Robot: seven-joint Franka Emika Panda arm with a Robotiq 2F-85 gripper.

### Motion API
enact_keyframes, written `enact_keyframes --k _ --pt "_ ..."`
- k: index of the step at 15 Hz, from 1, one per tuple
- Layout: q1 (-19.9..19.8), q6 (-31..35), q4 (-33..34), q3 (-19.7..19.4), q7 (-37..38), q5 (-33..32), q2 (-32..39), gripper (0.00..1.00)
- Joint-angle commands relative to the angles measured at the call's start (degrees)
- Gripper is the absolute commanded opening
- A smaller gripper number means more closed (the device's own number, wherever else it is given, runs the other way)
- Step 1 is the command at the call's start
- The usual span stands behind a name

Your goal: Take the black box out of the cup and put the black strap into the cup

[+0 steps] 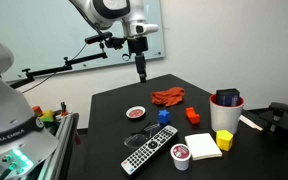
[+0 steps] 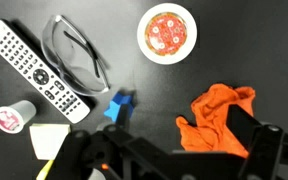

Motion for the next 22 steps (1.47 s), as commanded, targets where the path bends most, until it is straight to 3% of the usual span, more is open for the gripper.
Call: enact_keyframes --k 1,16,22 --pt "-0.37 0.3 1.18 0.36 -0.12 0.1 -0.45 1.0" --pt "-0.55 -0.82 2.42 0.43 -0.39 0.4 -1.64 1.0" --pt "-3.03 -0.27 8.87 -2.05 0.36 0.27 1.66 1.0"
